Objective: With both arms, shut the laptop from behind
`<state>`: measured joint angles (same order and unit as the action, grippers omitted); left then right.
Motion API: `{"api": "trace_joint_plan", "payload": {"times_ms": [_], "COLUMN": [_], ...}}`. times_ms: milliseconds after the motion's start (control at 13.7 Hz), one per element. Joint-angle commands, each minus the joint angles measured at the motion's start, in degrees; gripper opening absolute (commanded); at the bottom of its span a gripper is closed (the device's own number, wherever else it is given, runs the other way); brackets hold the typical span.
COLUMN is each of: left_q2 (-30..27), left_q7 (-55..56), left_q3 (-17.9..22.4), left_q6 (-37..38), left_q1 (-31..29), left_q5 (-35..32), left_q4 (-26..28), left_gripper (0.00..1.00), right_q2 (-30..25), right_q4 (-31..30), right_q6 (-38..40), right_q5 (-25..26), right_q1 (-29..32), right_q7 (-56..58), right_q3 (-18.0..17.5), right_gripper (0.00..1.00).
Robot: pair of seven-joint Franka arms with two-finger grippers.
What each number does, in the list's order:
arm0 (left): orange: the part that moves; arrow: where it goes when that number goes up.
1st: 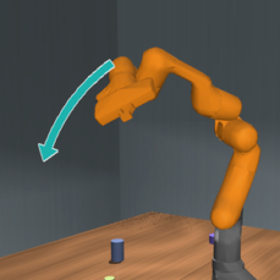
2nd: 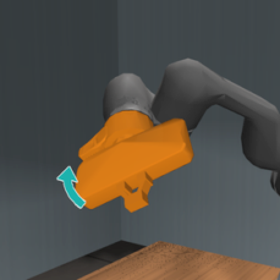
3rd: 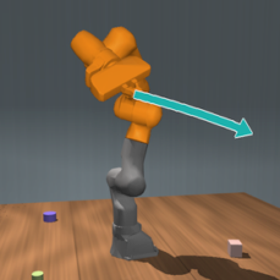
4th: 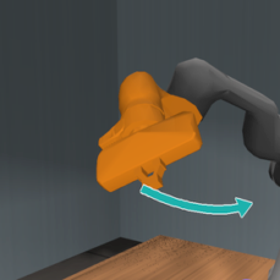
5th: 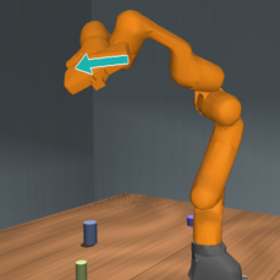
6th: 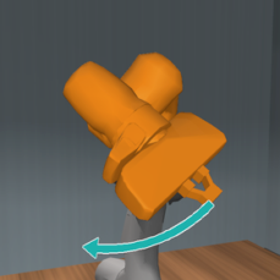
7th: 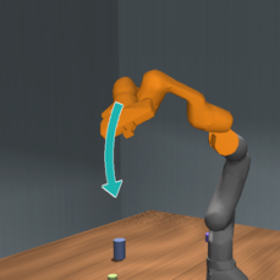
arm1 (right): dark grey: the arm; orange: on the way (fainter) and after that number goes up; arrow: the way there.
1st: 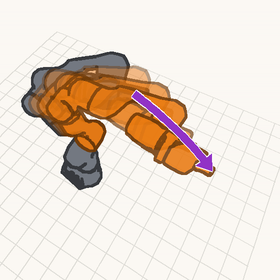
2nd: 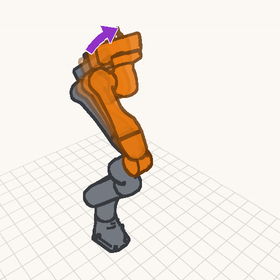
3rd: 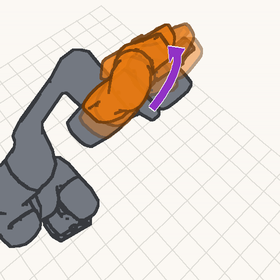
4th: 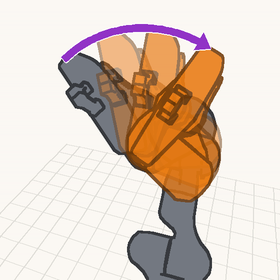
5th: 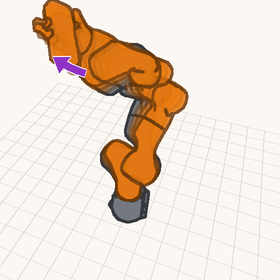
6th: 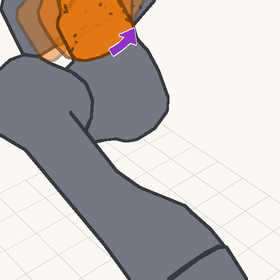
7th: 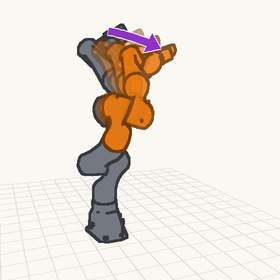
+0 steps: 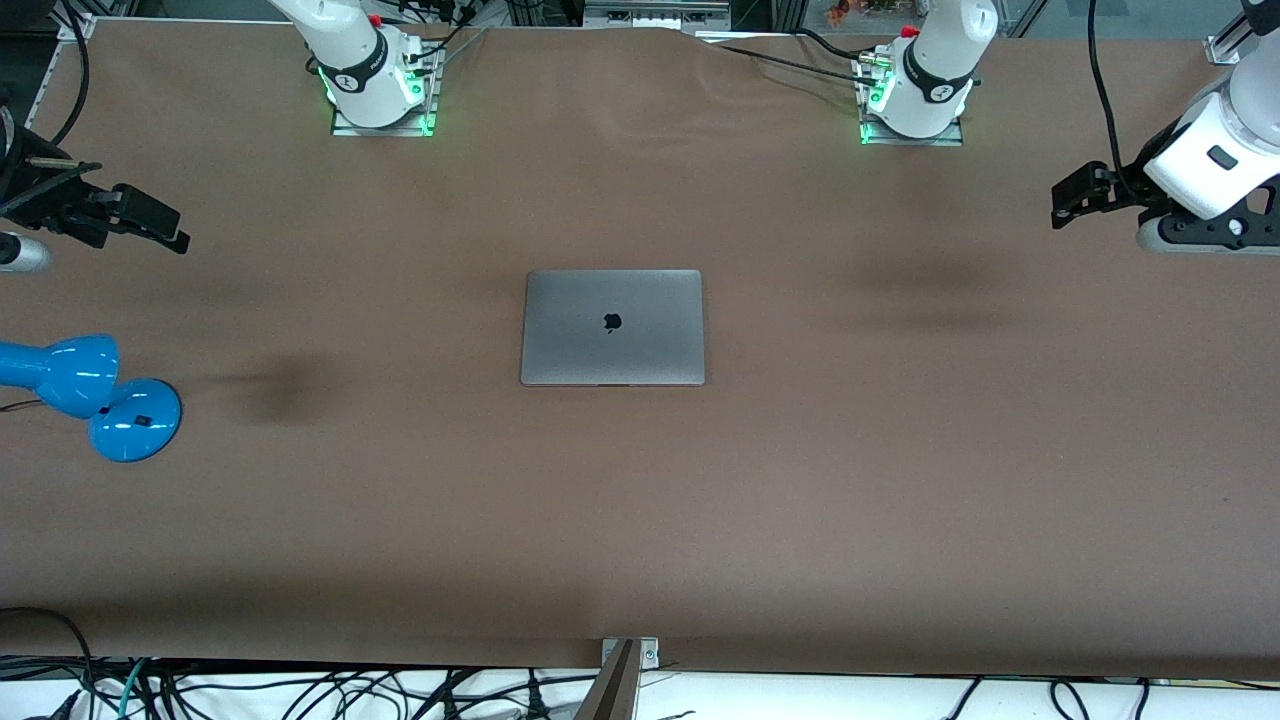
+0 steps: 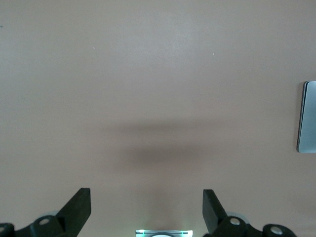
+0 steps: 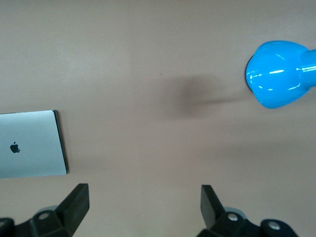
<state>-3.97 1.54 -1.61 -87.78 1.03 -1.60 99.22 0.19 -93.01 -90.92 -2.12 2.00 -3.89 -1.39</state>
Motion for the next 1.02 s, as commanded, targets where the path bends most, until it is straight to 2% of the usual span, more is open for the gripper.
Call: {"api": "trace_joint_plan", "payload": {"times_ms": [0,365,950], "left_q2": [1.42,1.25,-1.74], "left_q7": [0.22,5.84,4.97], "left_q3": [0.03,-0.5,-0.15], "left_q6": [1.03,1.29,3.93], "left_q1": [0.2,0.29,0.11], "left_q5": [-0.07,0.2,-0.33], "left_q4": [-2.36,-3.68,-3.68], "left_gripper": [1.0,1.0,1.0], "right_q2": [-0.72,-0.37,-0.37], "right_q4": [-0.77,-0.24,-0.16], "right_q6": [-0.4,-0.13,-0.31], "right_q5": [-0.87,-0.26,-0.26], "right_q1": [-0.33,-0.24,-0.33], "right_q7": [0.03,0.03,0.03], "right_q3": [0.77,0.77,0.69], "right_gripper": [1.0,1.0,1.0]}}
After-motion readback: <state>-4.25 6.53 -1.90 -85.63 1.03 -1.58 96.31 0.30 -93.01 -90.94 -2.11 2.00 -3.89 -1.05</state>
